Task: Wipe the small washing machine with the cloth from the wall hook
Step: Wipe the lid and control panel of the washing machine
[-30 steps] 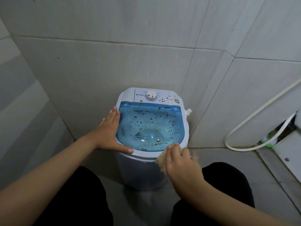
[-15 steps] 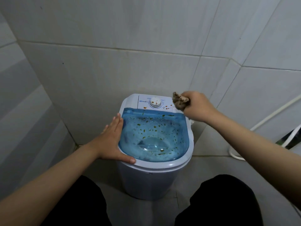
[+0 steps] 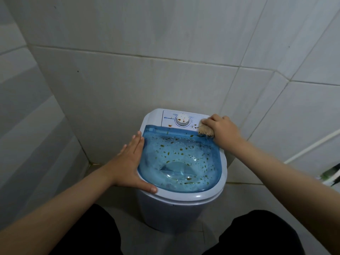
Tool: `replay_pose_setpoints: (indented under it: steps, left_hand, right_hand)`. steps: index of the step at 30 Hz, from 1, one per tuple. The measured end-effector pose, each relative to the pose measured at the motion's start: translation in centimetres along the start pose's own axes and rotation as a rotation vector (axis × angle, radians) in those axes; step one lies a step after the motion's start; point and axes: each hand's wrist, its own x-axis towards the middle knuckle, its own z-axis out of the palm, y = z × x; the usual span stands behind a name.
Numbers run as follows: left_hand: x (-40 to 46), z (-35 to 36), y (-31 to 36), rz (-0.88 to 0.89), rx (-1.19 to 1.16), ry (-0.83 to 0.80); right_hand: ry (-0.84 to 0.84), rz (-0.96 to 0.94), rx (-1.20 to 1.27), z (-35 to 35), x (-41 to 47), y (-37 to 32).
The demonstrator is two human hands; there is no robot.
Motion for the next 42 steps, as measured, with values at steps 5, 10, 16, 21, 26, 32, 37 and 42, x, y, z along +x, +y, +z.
replay_pose_setpoints:
  steps: [5, 10, 16, 21, 26, 32, 37, 42]
  left_hand:
    - [-0.1, -0.1, 0.1, -0.009, -0.003, -0.009]
    - [-0.3, -0.3, 0.4, -0.02, -0.006, -0.016]
    - [-0.4, -0.4, 0.5, -0.014, -0.009, -0.019]
    - [-0.4, -0.4, 0.4, -0.008, -0.017, -0.022]
    - [-0.3, -0.3, 0.3, -0.009, -0.023, -0.009]
    - [-0.1, -0.2, 0.0, -0.002, -0.025, 0.012]
    - [-0.1, 0.1, -0.1, 0.0, -0.021, 0.007]
    - [-0.2, -0.1, 0.1, -0.007, -0.027, -0.011]
  right_hand:
    - [-0.041, -0.034, 0.013, -0.4, -2.2, -0.2]
    - [-0.115, -0.049, 0.152, -1.9, -2.7, -0.2]
    - [-0.315, 0.165, 0.551, -7.3, -0.9, 1.0]
    - [-0.02, 0.135, 0.44, -6.8, 2.8, -0.4]
    - [-0.051, 0.003, 0.198, -3.4, 5.6, -2.4]
    - [0.006, -0.034, -0.02, 0.0, 4.6, -3.5]
    - [-0.012, -0.08, -0.032, 0.1, 1.9, -3.0]
    - [-0.12, -0.194, -0.001, -0.8, -0.1, -3.0]
